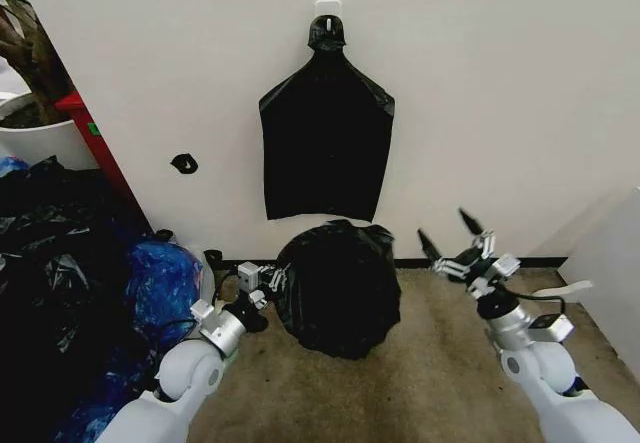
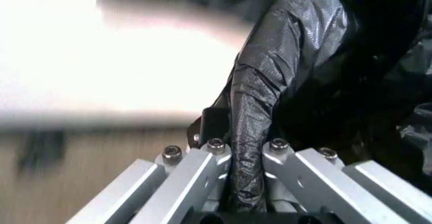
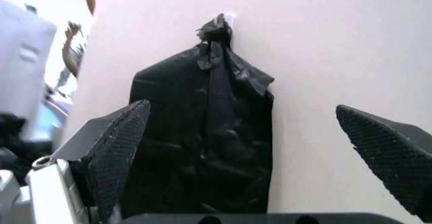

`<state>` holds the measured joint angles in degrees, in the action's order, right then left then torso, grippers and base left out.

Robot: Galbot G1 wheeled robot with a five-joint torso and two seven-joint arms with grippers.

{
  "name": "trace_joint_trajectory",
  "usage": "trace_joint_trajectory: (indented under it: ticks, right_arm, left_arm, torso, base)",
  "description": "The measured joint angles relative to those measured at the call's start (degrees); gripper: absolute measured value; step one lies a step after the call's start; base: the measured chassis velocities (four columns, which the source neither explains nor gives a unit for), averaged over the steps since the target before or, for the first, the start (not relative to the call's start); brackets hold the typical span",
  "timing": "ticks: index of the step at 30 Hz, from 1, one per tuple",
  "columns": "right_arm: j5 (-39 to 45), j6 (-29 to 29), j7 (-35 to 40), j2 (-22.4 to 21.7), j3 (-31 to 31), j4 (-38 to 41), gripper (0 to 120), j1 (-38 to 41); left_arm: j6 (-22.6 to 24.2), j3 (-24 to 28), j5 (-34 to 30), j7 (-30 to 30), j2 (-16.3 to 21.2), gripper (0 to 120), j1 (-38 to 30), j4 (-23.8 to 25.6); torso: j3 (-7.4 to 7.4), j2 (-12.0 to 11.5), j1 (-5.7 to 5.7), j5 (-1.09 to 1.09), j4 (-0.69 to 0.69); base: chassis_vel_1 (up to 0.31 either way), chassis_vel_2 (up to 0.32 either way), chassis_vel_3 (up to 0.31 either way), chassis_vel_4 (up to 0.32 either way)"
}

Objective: Place the garbage bag over the trash bin.

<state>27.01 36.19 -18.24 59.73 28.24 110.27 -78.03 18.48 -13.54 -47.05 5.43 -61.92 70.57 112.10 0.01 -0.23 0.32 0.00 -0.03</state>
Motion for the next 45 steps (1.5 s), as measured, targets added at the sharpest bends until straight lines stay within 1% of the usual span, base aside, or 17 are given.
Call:
trace_joint_trajectory:
  ticks: [1, 2, 4, 6, 7, 14, 17, 19, 23, 25, 28, 29, 32, 34, 39, 42, 45]
  right_arm:
    - [-3.01, 0.17, 1.41, 0.37, -0.42, 0.70, 100, -0.65]
    - [-3.01, 0.17, 1.41, 0.37, -0.42, 0.70, 100, -0.65]
    - [-9.10, 0.84, 2.85, 1.49, -1.09, 1.23, 100, -1.67]
    - [-12.52, 1.23, 3.22, 2.45, -1.68, 1.17, 100, -2.05]
    - [-13.79, 1.39, 3.63, 3.00, -2.36, 0.94, 100, -2.21]
    - [-14.80, 1.70, 4.42, 4.09, -4.73, 0.37, 100, -2.45]
    - [-14.86, 1.76, 4.36, 4.27, -5.16, -0.11, 100, -2.25]
    - [-14.86, 1.76, 4.36, 4.29, -5.24, -0.18, 100, -2.22]
    - [-14.78, 1.80, 4.23, 4.37, -5.74, -1.07, 100, -1.97]
    - [-14.78, 1.83, 4.20, 4.38, -5.78, -1.30, 100, -1.96]
    - [-14.77, 1.97, 4.17, 4.49, -6.45, -2.18, 100, -2.04]
    - [-14.76, 1.99, 4.17, 4.54, -6.68, -2.34, 100, -2.08]
    - [-14.90, 2.13, 4.20, 4.89, -7.78, -3.09, 100, -2.16]
    - [-14.96, 2.15, 4.20, 4.93, -8.03, -3.19, 100, -2.16]
    - [-15.29, 1.87, 5.68, 4.95, -11.46, -3.49, 100, -2.04]
    - [-15.94, 1.21, 7.55, 4.83, -13.36, -3.60, 100, -1.98]
    - [-16.75, 0.71, 8.55, 5.20, -13.83, -3.90, 100, -1.61]
  left_arm:
    - [5.85, 0.12, -2.66, 4.45, -0.04, 1, -0.28, 1.54]
    - [5.85, 0.12, -2.66, 4.45, -0.04, 1, -0.28, 1.54]
    - [15.78, 0.43, -8.48, 12.36, -0.42, 1, -0.94, 3.71]
    - [20.89, 1.33, -11.09, 16.69, -1.03, 1, -1.38, 4.45]
    - [21.97, 2.37, -11.07, 18.31, -1.36, 1, -1.41, 4.43]
    - [22.55, 4.33, -9.92, 20.77, -2.68, 3, 0.04, 3.21]
    - [21.76, 4.34, -9.21, 20.77, -3.20, 16, 0.96, 3.18]
    - [21.67, 4.30, -9.13, 20.76, -3.27, 18, 1.09, 3.21]
    - [21.22, 3.85, -8.71, 20.84, -3.28, 37, 2.16, 4.40]
    - [21.15, 3.69, -8.69, 20.86, -3.22, 41, 2.34, 4.70]
    - [20.86, 2.92, -8.74, 20.89, -2.92, 54, 2.93, 5.96]
    - [20.82, 2.66, -8.85, 20.90, -2.82, 55, 3.08, 6.40]
    - [20.92, 1.89, -9.98, 21.03, -2.29, 71, 3.66, 8.00]
    - [21.00, 1.81, -10.14, 21.08, -2.20, 72, 3.78, 8.24]
    - [21.28, 1.30, -10.65, 21.40, -2.13, 94, 4.35, 8.80]
    - [21.29, 1.13, -11.01, 21.60, -2.25, 99, 4.31, 8.79]
    - [21.37, 0.85, -11.68, 22.09, -1.94, 100, 4.60, 11.53]
  torso:
    - [0.00, 0.00, 0.00, 0.00, 0.01]
    - [0.00, 0.00, 0.00, 0.00, 0.01]
    - [0.00, 0.00, 0.00, 0.02, 0.00]
    - [0.00, 0.00, 0.00, 0.01, 0.01]
    - [0.00, 0.00, 0.00, 0.00, 0.00]
    - [0.00, 0.00, 0.00, 0.01, 0.02]
    - [0.00, 0.00, 0.00, 0.01, 0.01]
    - [0.00, 0.00, 0.00, 0.02, 0.01]
    - [0.00, 0.00, 0.00, 0.00, 0.02]
    - [0.00, 0.00, 0.00, 0.00, 0.01]
    - [0.00, 0.00, 0.00, 0.00, 0.01]
    - [0.00, 0.00, 0.00, 0.01, 0.01]
    - [0.00, 0.00, 0.00, 0.01, 0.01]
    - [0.00, 0.00, 0.00, 0.01, 0.01]
    - [0.00, 0.00, 0.00, 0.00, 0.01]
    - [0.00, 0.00, 0.00, 0.00, 0.01]
    - [0.01, 0.00, 0.00, 0.00, 0.01]
  base:
    - [0.000, 0.000, 0.000, 0.000]
    - [0.000, 0.000, 0.000, 0.000]
    - [0.000, 0.000, 0.000, 0.000]
    - [0.000, 0.000, 0.000, 0.000]
    - [0.000, 0.000, 0.000, 0.000]
    - [0.000, 0.000, 0.000, 0.000]
    - [0.000, 0.000, 0.000, 0.000]
    - [0.000, 0.000, 0.000, 0.000]
    - [0.000, 0.000, 0.000, 0.000]
    - [0.000, 0.000, 0.000, 0.000]
    - [0.000, 0.000, 0.000, 0.000]
    - [0.000, 0.000, 0.000, 0.000]
    - [0.000, 0.000, 0.000, 0.000]
    - [0.000, 0.000, 0.000, 0.000]
    - [0.000, 0.000, 0.000, 0.000]
    - [0.000, 0.000, 0.000, 0.000]
    - [0.000, 0.000, 0.000, 0.000]
